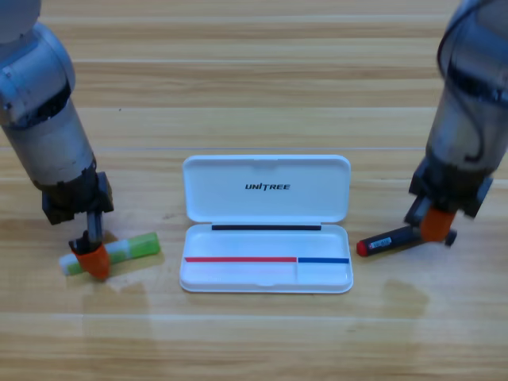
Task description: Clean up eraser and pencils
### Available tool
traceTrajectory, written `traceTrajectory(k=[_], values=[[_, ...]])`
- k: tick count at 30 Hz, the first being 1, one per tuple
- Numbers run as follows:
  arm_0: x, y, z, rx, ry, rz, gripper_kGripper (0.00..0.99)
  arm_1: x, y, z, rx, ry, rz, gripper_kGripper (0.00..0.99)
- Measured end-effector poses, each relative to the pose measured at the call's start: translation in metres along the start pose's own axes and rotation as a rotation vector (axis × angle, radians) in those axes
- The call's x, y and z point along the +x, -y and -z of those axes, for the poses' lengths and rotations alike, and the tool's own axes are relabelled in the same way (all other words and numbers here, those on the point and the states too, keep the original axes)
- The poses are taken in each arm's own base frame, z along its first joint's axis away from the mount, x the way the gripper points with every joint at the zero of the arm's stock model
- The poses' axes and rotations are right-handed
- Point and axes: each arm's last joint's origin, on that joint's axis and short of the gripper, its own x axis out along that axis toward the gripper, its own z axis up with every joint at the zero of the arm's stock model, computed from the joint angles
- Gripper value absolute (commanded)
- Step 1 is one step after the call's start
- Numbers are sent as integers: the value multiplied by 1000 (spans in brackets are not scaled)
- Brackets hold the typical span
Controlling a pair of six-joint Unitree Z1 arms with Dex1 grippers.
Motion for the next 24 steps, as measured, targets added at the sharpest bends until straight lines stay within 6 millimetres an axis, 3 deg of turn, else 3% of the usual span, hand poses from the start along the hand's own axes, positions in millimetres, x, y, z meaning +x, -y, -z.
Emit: traceTrajectory(k=[4,12,16,18,20,21,24], values=[[2,0,1,-2,6,2,988,-20,-1,1,-225,58,-30,0],[14,2,2,-2,3,7,882,-29,-11,-17,-437,146,-89,0],[14,2,2,-4,6,9,661,-24,-16,-30,-494,138,-93,0],[14,2,2,-4,7,10,442,-19,-19,-36,-511,117,-105,0],[15,3,2,-1,8,13,87,-13,-21,-42,-526,102,-113,0],[15,3,2,4,8,14,0,-12,-22,-45,-534,97,-116,0],[15,3,2,21,8,14,0,-10,-26,-52,-548,91,-120,0]])
